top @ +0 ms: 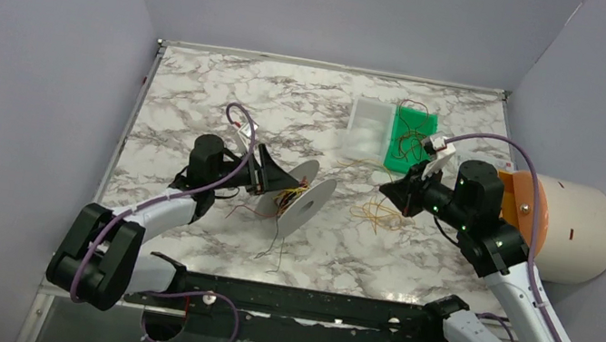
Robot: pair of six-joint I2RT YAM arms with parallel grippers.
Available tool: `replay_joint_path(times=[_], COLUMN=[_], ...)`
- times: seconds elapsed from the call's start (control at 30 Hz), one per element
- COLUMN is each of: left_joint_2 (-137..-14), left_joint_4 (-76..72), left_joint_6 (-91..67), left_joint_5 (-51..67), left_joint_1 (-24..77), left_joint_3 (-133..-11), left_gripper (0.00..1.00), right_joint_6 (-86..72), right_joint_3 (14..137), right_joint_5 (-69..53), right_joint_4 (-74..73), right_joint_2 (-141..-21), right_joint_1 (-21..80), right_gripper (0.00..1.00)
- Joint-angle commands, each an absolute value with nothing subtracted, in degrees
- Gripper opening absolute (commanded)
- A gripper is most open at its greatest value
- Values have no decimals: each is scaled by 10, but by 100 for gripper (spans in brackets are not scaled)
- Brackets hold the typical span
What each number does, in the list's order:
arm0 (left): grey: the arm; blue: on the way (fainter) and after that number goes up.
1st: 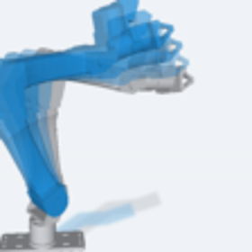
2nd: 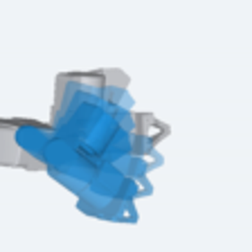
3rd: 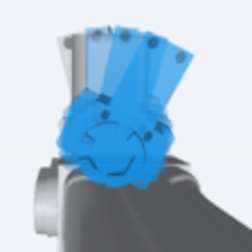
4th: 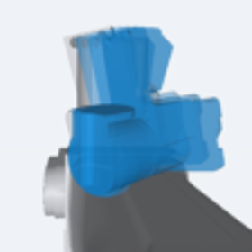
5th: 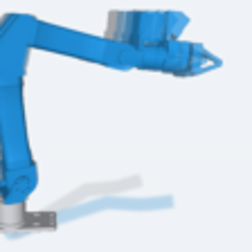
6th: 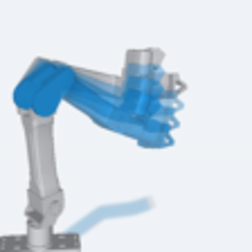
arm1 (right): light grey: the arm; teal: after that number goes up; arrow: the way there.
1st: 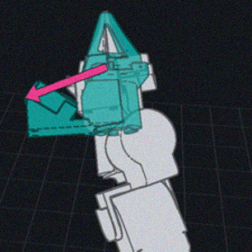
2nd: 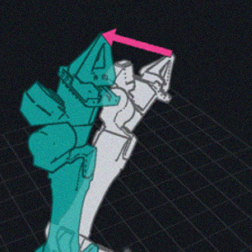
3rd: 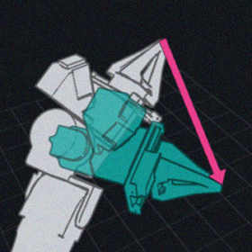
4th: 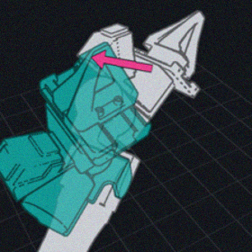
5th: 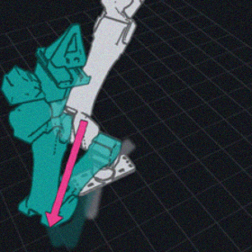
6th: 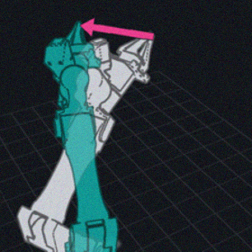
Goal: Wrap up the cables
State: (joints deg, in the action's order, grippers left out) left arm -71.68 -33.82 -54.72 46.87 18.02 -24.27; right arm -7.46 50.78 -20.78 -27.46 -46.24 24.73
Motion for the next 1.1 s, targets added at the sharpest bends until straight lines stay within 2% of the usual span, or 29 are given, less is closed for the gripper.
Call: replay_joint_path(times=[0.0,0.27,1.07], left_joint_2=[-718,-696,-671], left_joint_4=[-232,-204,-83], left_joint_6=[-498,-482,-395], left_joint_5=[447,445,450], left_joint_1=[185,185,184], left_joint_3=[-217,-242,-343], left_gripper=[87,92,94], right_joint_6=[-84,-83,-94], right_joint_3=[514,530,584], right_joint_5=[-216,-251,-383], right_joint_4=[-258,-258,-300], right_joint_2=[-461,-474,-566], right_joint_1=[245,245,245], right_gripper=[1,1,1])
